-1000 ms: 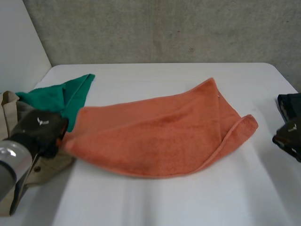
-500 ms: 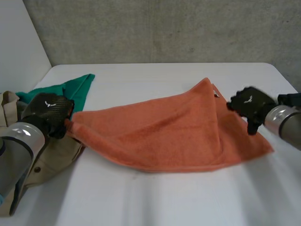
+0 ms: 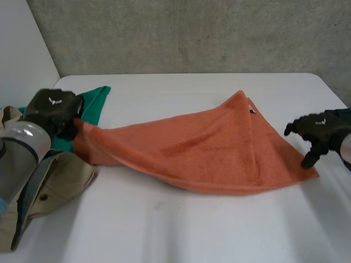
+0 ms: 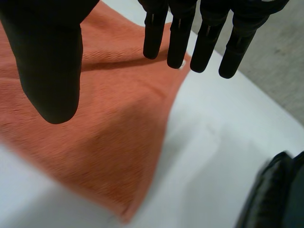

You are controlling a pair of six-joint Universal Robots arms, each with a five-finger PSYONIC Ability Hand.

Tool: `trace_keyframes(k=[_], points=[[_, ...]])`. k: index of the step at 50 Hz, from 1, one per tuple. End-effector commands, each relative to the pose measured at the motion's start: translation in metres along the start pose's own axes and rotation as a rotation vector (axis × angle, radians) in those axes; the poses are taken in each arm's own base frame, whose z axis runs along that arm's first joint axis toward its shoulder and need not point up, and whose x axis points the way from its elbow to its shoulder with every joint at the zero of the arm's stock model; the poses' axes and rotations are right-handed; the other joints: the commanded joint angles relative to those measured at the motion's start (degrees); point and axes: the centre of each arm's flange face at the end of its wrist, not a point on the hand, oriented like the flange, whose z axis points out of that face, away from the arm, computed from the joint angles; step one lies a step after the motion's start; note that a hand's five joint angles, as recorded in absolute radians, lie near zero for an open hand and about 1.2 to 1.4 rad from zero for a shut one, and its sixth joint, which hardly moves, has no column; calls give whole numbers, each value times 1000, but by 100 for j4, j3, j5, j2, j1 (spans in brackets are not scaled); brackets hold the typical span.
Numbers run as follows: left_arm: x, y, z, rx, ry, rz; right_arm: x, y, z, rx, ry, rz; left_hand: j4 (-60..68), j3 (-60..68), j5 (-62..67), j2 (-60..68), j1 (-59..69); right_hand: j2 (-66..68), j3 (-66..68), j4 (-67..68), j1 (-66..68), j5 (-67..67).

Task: Fold the laundry.

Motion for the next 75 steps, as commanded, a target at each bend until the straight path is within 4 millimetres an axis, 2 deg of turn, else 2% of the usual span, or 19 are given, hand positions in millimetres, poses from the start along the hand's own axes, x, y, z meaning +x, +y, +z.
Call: trace_keyframes(k=[1, 7, 13, 18, 25, 30, 34, 44, 49, 53, 57, 61, 62, 65, 66, 70, 73, 75], points=[[-5, -20, 16, 52, -32, -35, -13, 36, -5, -49, -43, 97, 1113, 1175, 1451, 1152, 1469, 422, 410, 419, 404, 368], [-8, -24, 37, 37, -82, -43, -29, 49, -2, -15, -58, 186, 1113, 1175, 1451, 1152, 1469, 455, 443, 452, 437, 401], [-8, -22, 52, 20, -100, -53, -38, 57, 9, 17, -53, 172, 1113, 1175, 1451, 1152, 1469, 674, 662, 671, 656, 620], [-9, -18, 60, 9, -108, -63, -39, 63, 20, 8, -43, 142, 1113, 1175, 1451, 1152, 1469, 1061, 1048, 1057, 1042, 1006], [-12, -15, 63, 4, -117, -75, -36, 65, 31, 26, -18, 101, 1113, 1175, 1451, 1152, 1469, 1599, 1587, 1596, 1581, 1545], [-13, -14, 62, -1, -118, -83, -33, 65, 38, 35, -2, 80, 1113, 1175, 1451, 1152, 1469, 2288, 2276, 2285, 2270, 2234], [-12, -14, 59, -8, -112, -88, -29, 60, 39, 57, 15, 73, 1113, 1175, 1451, 1152, 1469, 5465, 5453, 5462, 5447, 5411], [-5, -6, 35, -70, -55, -82, -13, 26, 23, 153, 78, 45, 1113, 1175, 1451, 1152, 1469, 5471, 5458, 5468, 5452, 5417], [-2, 0, 27, -72, -24, -80, -20, 32, 28, 122, 32, 54, 1113, 1175, 1451, 1152, 1469, 5471, 5458, 5468, 5452, 5417], [4, 9, 20, -102, 0, -80, -19, 36, 33, 87, 27, 31, 1113, 1175, 1451, 1152, 1469, 5471, 5458, 5468, 5452, 5417], [6, 19, 6, -158, 20, -70, -11, 35, 22, 13, 11, -14, 1113, 1175, 1451, 1152, 1469, 5471, 5458, 5468, 5452, 5417], [12, 30, -21, -253, 82, -5, -2, 27, -12, -110, -31, -87, 1113, 1175, 1451, 1152, 1469, 5471, 5458, 5468, 5452, 5417], [15, 34, -34, -292, 121, 41, 1, 21, -30, -156, -50, -136, 1113, 1175, 1451, 1152, 1469, 5471, 5458, 5468, 5452, 5417], [19, 38, -54, -337, 185, 115, 5, 17, -57, -239, -82, -199, 1113, 1175, 1451, 1152, 1469, 5471, 5458, 5468, 5452, 5417], [21, 41, -66, -360, 221, 156, 8, 14, -74, -286, -101, -242, 1113, 1175, 1451, 1152, 1469, 5471, 5458, 5468, 5452, 5417], [25, 43, -86, -366, 273, 221, 10, 9, -100, -314, -121, -339, 1113, 1175, 1451, 1152, 1469, 5471, 5458, 5468, 5452, 5417], [26, 41, -89, -340, 279, 232, 6, 7, -98, -268, -126, -353, 1113, 1175, 1451, 1152, 1469, 5471, 5458, 5468, 5452, 5417], [26, 39, -84, -306, 268, 231, 2, 4, -89, -193, -120, -326, 1113, 1175, 1451, 1152, 1469, 5471, 5458, 5468, 5452, 5417]])
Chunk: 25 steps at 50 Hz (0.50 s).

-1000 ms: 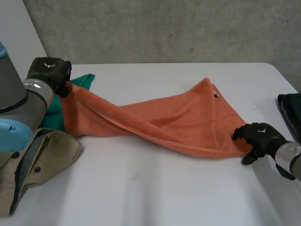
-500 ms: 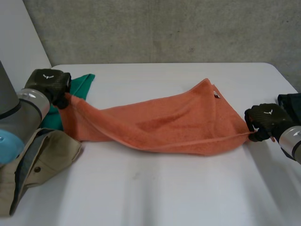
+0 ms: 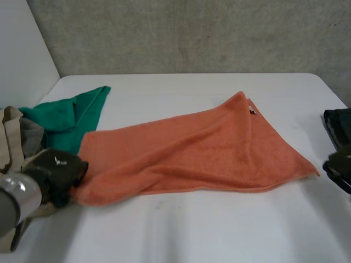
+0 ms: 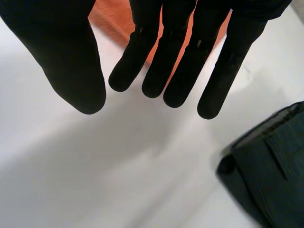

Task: Fold the laundry.

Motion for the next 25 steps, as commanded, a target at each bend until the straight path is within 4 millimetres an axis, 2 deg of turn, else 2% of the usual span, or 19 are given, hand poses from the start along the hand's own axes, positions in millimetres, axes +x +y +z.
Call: trace_keyframes(k=[1, 3, 5, 7, 12, 18, 25], points=[[3, -4, -5, 69, -1, 53, -4, -10, 0, 120, 22, -24, 1112, 1171, 1451, 1152, 1469, 981, 924, 864, 1030, 2763], [-1, -12, 4, 115, -32, 39, -1, -16, 11, 187, 66, 34, 1112, 1171, 1451, 1152, 1469, -1650, -1707, -1767, -1600, 133], [-5, -19, 11, 152, -57, 19, 1, -20, 17, 226, 99, 80, 1112, 1171, 1451, 1152, 1469, -2483, -2539, -2600, -2433, -700], [-13, -33, 21, 206, -106, -20, 2, -25, 23, 279, 133, 153, 1112, 1171, 1451, 1152, 1469, -4059, -4116, -4176, -4010, -2277], [-37, -62, 38, 284, -224, -109, -5, -30, 32, 347, 144, 260, 1112, 1171, 1451, 1152, 1469, -4555, -4612, -4673, -4506, -2773], [-61, -91, 61, 334, -324, -183, -21, -25, 50, 371, 133, 237, 1112, 1171, 1451, 1152, 1469, -4439, -4496, -4557, -4390, -2657], [-68, -101, 83, 339, -348, -205, -37, -12, 68, 325, 73, 214, 1112, 1171, 1451, 1152, 1469, -4086, -4143, -4203, -4037, -2304]])
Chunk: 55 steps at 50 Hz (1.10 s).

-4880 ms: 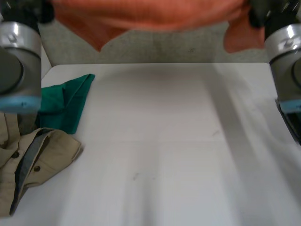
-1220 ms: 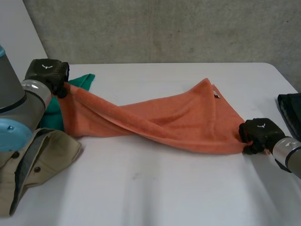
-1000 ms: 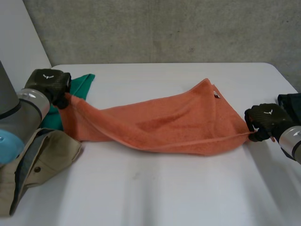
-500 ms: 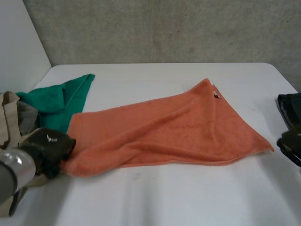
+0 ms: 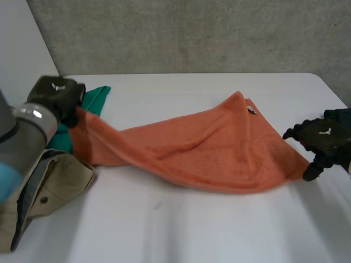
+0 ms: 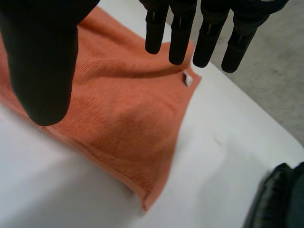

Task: Fold the laundry.

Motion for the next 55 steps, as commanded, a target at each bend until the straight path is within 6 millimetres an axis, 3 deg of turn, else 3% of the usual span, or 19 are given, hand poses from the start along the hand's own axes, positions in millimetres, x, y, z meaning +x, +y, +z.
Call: trace_keyframes(k=[1, 12, 29, 32, 33, 36, 40, 47, 51, 55], points=[[1, -3, 33, 2, -47, -23, -16, 27, 11, -54, -63, -30, 1110, 1163, 1451, 1152, 1469, 606, 662, 739, 662, 847], [5, 11, 56, -31, -72, -26, -18, 46, 33, -35, -68, -45, 1110, 1163, 1451, 1152, 1469, 1616, 1672, 1749, 1672, 1857], [2, 18, 57, -52, -74, -30, -18, 56, 65, -30, -43, -60, 1110, 1163, 1451, 1152, 1469, 2811, 2867, 2944, 2867, 3052], [0, 19, 56, -60, -77, -36, -18, 57, 69, -33, -38, -69, 1110, 1163, 1451, 1152, 1469, 4103, 4160, 4237, 4160, 4344], [0, 20, 54, -64, -74, -44, -17, 56, 71, -31, -32, -71, 1110, 1163, 1451, 1152, 1469, 5539, 5595, 5672, 5595, 5780], [0, 22, 49, -78, -66, -53, -12, 53, 71, -26, -10, -72, 1110, 1163, 1451, 1152, 1469, 5724, 5780, 5857, 5780, 5965], [-1, 24, 32, -123, -40, -56, 2, 38, 57, 14, 33, -65, 1110, 1163, 1451, 1152, 1469, 5724, 5780, 5857, 5780, 5965], [5, 37, -41, -269, 132, 10, 47, -9, -2, 20, 138, -160, 1110, 1163, 1451, 1152, 1469, 5724, 5780, 5857, 5780, 5965], [10, 43, -79, -288, 240, 120, 56, -5, -30, -136, 88, -204, 1110, 1163, 1451, 1152, 1469, 5724, 5780, 5857, 5780, 5965], [15, 51, -109, -295, 304, 200, 46, 1, -56, -321, -67, -281, 1110, 1163, 1451, 1152, 1469, 5724, 5780, 5857, 5780, 5965]])
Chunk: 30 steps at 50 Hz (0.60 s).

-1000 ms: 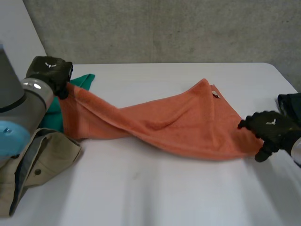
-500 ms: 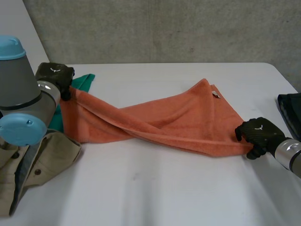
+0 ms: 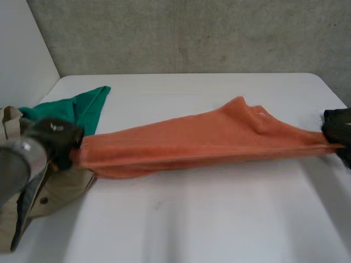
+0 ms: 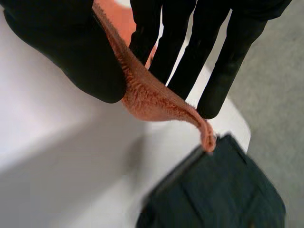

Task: Fold the laundry.

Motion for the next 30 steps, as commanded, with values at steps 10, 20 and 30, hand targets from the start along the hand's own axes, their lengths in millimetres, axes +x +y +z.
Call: trace_keyframes(k=[10, 20, 30], points=[[27, 35, -25, -23, 107, 216, -13, -1, -19, -128, -191, -106, 1109, 1163, 1451, 1152, 1469, 1279, 1211, 1148, 1553, 1354], [10, 0, 67, 114, -107, 154, -22, -3, 56, -78, -32, -84, 1109, 1163, 1451, 1152, 1469, 1279, 1211, 1148, 1553, 1354], [12, -26, 131, 189, -178, 89, -14, -3, 121, 50, 134, -80, 1109, 1163, 1451, 1152, 1469, 1279, 1211, 1148, 1553, 1354]])
